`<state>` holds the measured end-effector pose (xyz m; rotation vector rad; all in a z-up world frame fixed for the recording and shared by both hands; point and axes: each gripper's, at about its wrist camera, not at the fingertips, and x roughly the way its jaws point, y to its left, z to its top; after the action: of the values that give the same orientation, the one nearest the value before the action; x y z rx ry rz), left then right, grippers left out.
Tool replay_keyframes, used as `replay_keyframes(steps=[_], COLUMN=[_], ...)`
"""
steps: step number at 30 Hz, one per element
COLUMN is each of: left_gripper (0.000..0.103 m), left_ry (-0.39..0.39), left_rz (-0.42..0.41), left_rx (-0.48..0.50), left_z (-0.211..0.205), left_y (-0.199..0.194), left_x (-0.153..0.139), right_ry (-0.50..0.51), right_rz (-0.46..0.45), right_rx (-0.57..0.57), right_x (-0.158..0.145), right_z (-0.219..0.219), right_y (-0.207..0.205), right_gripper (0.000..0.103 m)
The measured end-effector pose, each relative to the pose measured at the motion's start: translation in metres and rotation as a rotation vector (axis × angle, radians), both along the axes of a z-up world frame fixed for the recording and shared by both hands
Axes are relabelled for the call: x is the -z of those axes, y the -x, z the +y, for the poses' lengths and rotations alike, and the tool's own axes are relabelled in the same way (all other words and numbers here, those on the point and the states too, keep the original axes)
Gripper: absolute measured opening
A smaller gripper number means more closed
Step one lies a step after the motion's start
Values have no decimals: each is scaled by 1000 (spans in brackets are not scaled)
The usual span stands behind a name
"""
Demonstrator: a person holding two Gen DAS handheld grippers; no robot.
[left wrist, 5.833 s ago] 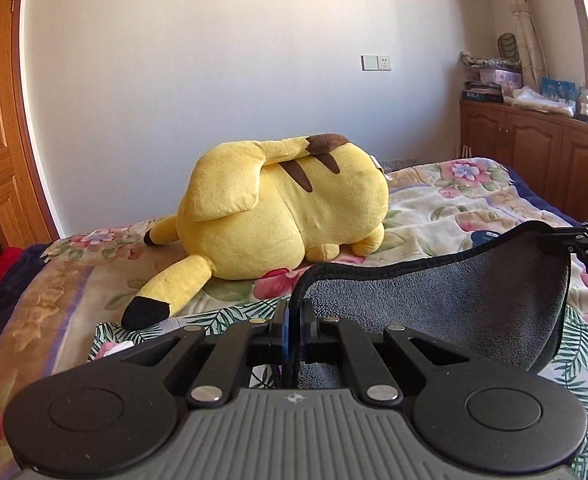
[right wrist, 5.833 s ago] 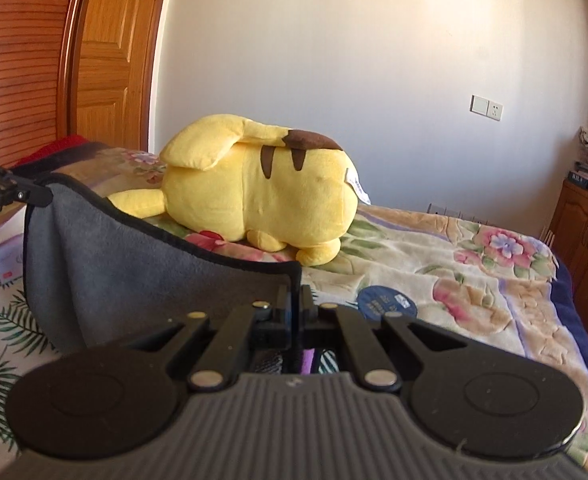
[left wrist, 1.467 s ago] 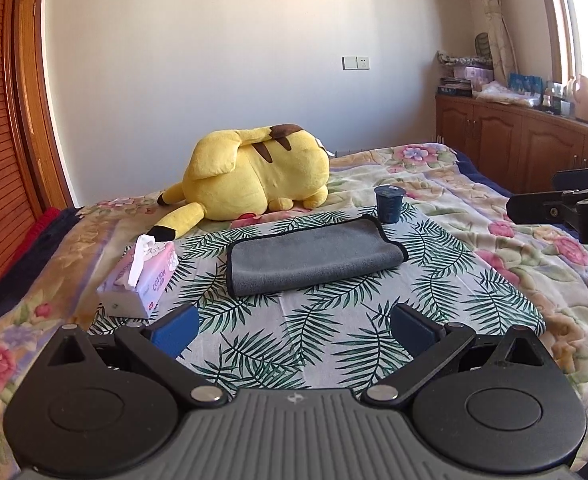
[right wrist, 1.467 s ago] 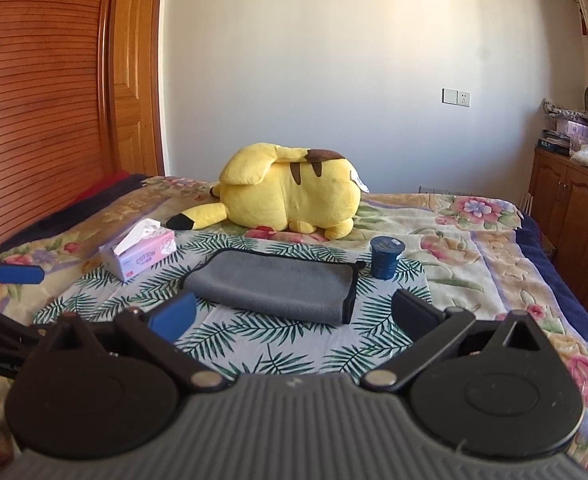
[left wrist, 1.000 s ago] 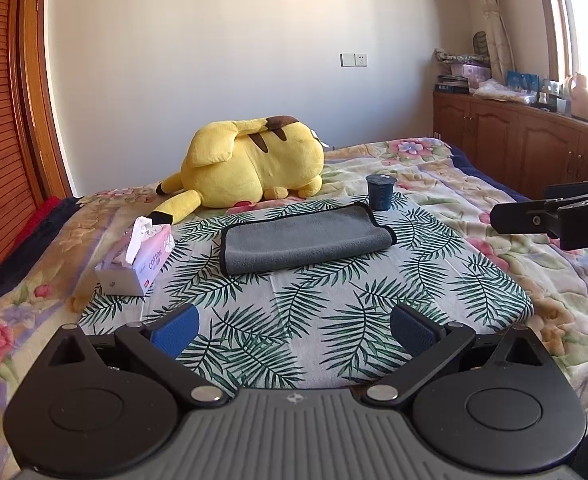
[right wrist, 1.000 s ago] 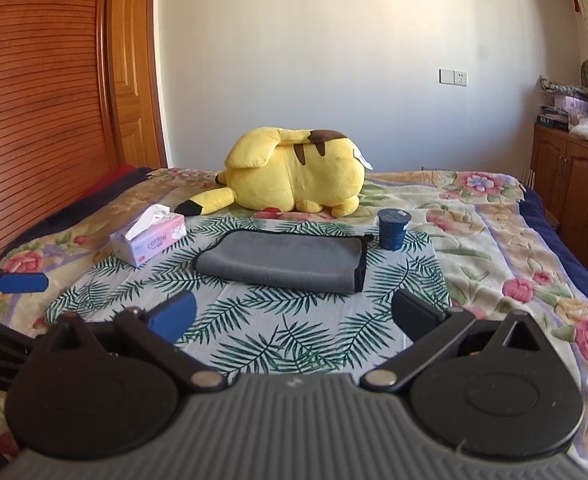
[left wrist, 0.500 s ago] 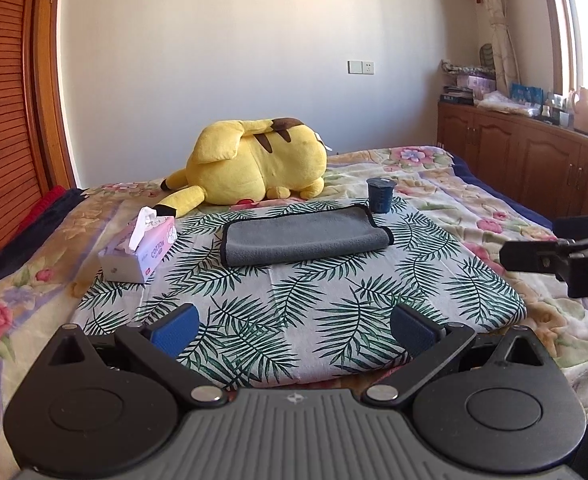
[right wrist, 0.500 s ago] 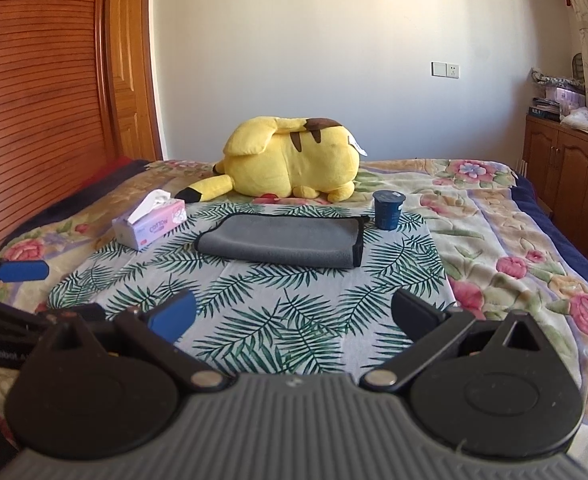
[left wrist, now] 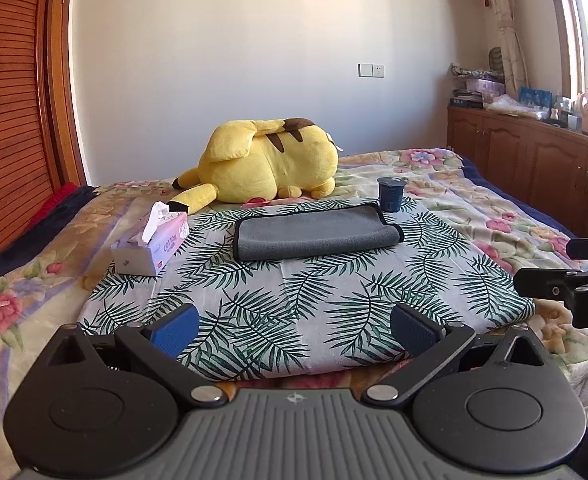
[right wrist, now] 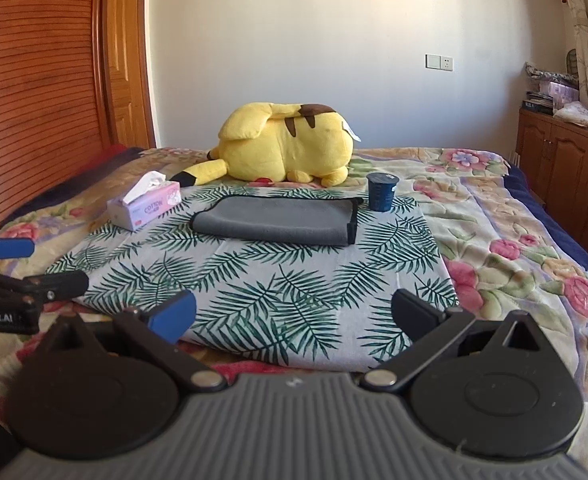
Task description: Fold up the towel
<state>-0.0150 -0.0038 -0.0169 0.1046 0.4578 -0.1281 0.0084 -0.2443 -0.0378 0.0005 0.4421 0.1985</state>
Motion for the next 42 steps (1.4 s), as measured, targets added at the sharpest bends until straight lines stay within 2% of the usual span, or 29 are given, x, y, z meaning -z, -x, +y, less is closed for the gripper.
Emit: replay_keyframes(steps=[7, 17, 42], left_gripper=[87, 87, 87], left_ry=[0, 3, 24], left_rz=[-17, -87, -150], left_rx=[-12, -12, -31], left_z=[3, 3, 9], left_y=[-2, 9, 18], left_x=[2, -6, -13], right_ry=[2, -15, -14], right_rz=[-2, -63, -172], right_rx=[12, 45, 83], right_x=[6, 2, -6], right_z=[0, -6, -12], right_y=[-2, 6, 17], right_gripper=[103, 103, 103])
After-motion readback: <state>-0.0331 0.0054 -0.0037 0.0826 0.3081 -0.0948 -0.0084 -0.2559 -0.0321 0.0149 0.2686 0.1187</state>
